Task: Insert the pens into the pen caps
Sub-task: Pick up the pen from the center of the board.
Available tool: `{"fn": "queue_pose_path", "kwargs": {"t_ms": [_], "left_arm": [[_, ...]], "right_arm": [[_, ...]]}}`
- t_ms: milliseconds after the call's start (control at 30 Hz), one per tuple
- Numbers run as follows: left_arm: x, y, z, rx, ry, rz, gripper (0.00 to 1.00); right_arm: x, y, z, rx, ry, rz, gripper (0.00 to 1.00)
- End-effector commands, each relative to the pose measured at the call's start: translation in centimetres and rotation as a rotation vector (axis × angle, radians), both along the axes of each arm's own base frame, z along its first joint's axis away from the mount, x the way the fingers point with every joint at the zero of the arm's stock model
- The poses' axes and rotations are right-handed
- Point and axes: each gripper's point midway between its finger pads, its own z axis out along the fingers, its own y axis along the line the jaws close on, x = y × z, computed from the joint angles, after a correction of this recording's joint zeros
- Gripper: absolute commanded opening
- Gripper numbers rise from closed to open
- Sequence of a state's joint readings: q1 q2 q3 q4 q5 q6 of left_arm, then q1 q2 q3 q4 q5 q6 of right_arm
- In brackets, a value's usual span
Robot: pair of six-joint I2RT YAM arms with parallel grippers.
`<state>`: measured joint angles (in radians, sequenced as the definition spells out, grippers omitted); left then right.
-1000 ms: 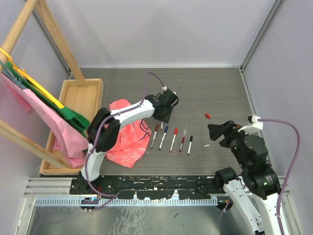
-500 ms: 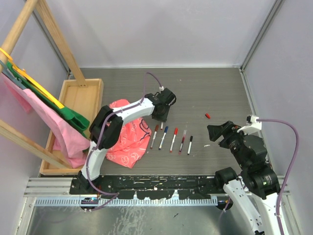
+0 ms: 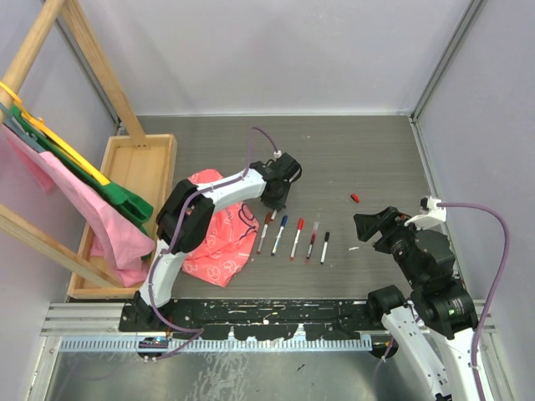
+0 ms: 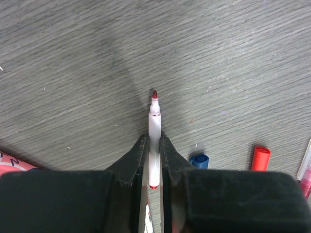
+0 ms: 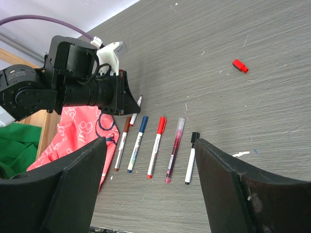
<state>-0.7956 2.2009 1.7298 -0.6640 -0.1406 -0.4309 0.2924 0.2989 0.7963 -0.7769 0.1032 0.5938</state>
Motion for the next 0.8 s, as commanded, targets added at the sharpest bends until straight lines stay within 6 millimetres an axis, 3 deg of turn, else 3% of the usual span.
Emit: {"fn": "queue_pose_path", "kwargs": {"t_ms": [0,167,267,467,633,767], "left_arm": [[0.6,-0.9,-0.1,-0.041,0.001,0.000,0.08],[0.8,-1.6,1.2,-0.083,-0.013,-0.003,0.05],[0.9,-2.2,3.2,-0.129,-0.032,-0.005,0.04],[0.9,-3.9,10.3,-0.300,-0.109,-0.028,0.02],[0.9,-3.1,16.5,-0.375,-0.228,-0.026,0.00],[-0.3,-2.3,21.0,-0.465,-0.310,-0.057,0.00]], "right_arm": [[0.3,0.0,1.1,0.013,-0.042,-0.004,0.78],[0.3,0.0,1.3,0.010,-0.046,-0.002,0.78],[0.3,0.0,1.4,0.006,-0.049,-0.003,0.78],[0.3,0.0,1.5,0.006,-0.050,-0.001,0.78],[0.3,0.4,1.6,0.015,-0.062,0.023,0.78],[0.3,1.5,2.1,0.045,-0.081,0.077,0.78]]}}
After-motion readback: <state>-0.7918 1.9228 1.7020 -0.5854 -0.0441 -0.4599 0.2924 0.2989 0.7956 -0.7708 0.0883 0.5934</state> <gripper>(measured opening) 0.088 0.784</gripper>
